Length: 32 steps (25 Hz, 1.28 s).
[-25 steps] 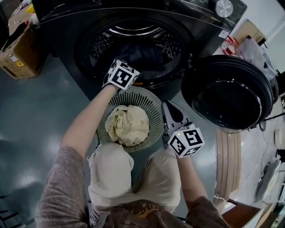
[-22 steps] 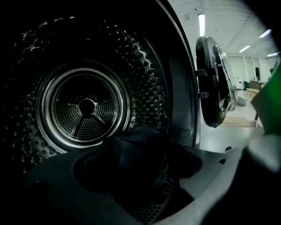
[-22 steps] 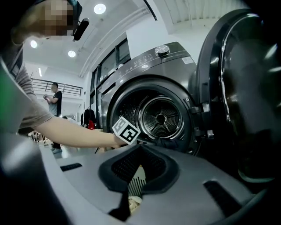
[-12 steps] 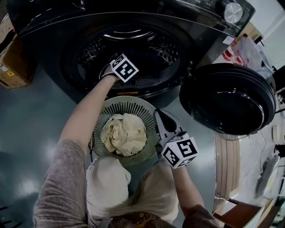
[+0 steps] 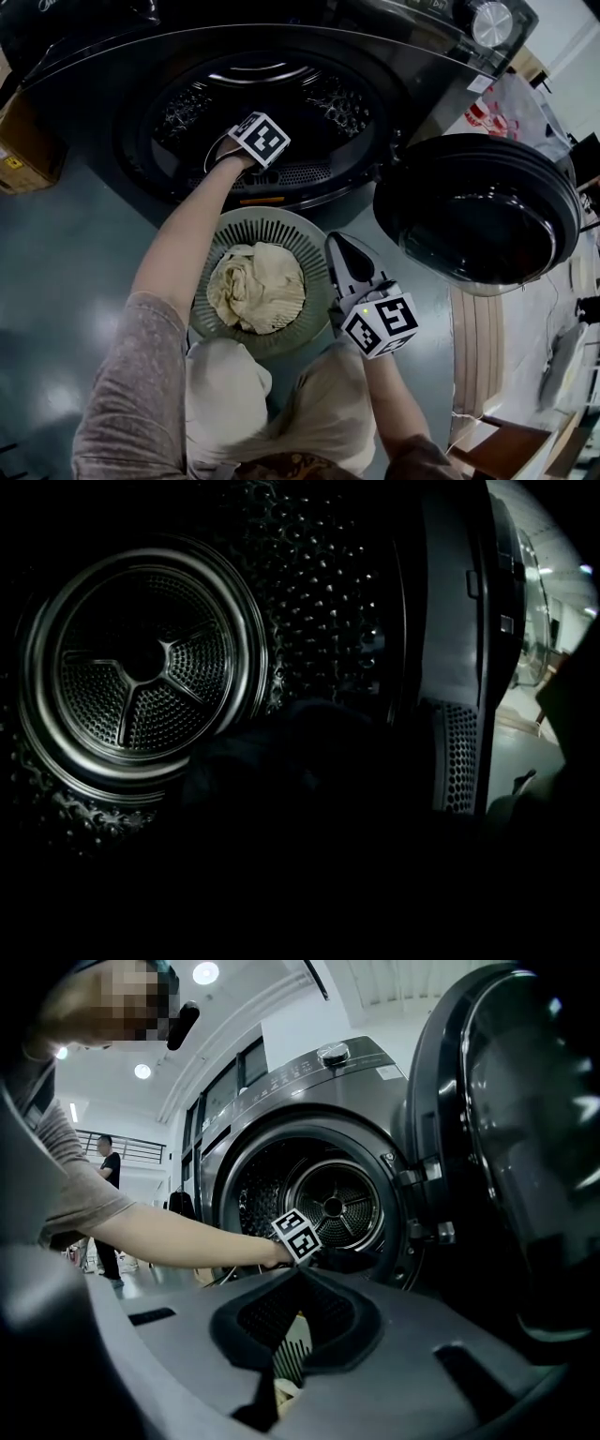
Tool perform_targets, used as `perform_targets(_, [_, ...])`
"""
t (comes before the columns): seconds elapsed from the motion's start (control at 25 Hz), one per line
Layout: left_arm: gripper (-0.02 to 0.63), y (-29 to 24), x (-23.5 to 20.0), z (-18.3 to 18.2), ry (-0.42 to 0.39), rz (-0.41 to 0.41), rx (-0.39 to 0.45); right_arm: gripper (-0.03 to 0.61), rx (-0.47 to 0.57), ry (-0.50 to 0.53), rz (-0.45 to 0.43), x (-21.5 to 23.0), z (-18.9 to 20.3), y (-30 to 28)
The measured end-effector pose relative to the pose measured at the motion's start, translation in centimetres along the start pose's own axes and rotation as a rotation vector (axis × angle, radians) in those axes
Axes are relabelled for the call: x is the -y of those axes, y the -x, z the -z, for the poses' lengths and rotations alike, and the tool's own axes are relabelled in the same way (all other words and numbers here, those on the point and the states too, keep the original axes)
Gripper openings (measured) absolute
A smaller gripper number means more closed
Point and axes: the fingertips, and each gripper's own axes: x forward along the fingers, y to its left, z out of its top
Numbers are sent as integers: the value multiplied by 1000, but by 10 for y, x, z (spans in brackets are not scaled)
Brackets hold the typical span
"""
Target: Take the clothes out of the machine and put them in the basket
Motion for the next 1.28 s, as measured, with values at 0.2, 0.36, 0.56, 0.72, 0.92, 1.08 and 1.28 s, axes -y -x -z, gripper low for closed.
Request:
perform_targets(0.2, [31,10,-3,2,37,-38,55,-3,0,1,18,5,1,8])
perform_targets(0.36, [28,39,6,-15,76,-37,177,-3,6,6,32,10,-2,16])
perform_targets(0.56, [28,108,29,-27,81,7,286,-3,14,18,12,4,-5,23])
perform_targets(0.72, [28,167,58,-21,95,47,340,-3,24,35,-1,0,-11,33])
perform_targets(0.92, [26,231,101,0,142,107,390,-3,38,45,-14,-4,-17,45])
perform_targets(1.08, [26,264,134,15,154,133,393,-3,53,42,-26,-6,-21,53])
perform_targets(1.28, [26,295,160,26,192,173,415,-3,67,41,-46,-10,-23,51])
